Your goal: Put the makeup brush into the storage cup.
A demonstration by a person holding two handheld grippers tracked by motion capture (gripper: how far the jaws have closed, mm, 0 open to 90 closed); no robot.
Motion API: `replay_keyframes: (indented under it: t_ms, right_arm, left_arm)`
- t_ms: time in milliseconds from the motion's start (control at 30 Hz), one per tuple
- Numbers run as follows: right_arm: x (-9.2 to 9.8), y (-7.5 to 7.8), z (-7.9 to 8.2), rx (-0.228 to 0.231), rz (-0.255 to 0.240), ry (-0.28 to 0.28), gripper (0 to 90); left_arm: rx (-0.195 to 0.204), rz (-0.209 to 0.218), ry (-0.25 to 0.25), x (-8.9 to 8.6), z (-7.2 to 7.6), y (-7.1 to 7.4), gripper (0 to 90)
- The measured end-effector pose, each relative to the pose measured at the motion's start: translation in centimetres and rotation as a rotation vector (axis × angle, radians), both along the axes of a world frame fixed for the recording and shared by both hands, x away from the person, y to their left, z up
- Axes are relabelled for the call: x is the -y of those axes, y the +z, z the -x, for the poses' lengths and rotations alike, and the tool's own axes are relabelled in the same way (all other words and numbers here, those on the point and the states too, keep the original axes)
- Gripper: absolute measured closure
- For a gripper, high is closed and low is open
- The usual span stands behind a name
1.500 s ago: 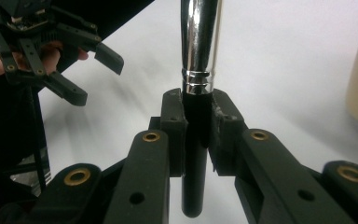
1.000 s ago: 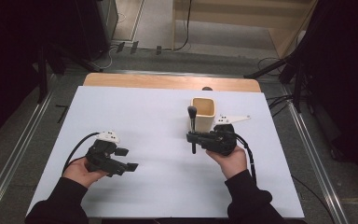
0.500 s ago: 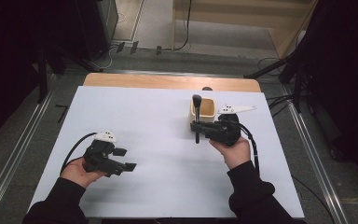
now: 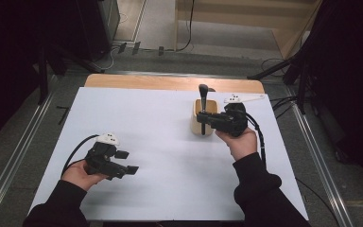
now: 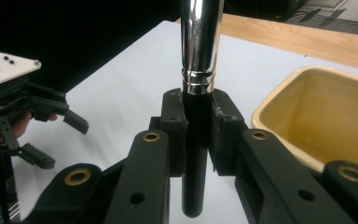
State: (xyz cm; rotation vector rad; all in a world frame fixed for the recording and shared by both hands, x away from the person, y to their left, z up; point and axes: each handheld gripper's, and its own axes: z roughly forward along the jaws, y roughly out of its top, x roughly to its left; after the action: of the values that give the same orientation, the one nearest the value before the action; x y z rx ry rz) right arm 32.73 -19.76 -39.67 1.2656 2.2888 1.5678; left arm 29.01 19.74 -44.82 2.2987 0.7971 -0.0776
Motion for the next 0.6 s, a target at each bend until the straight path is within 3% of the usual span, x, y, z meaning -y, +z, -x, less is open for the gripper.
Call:
replay_keyframes:
  t_ms: [600]
  right_arm:
    - [0.6, 2.1, -3.2, 0.006, 0.02, -0.06, 79.1]
  left_arm:
    - [-0.009, 0.005, -0.007, -0.1, 0.0, -0.1, 26.8]
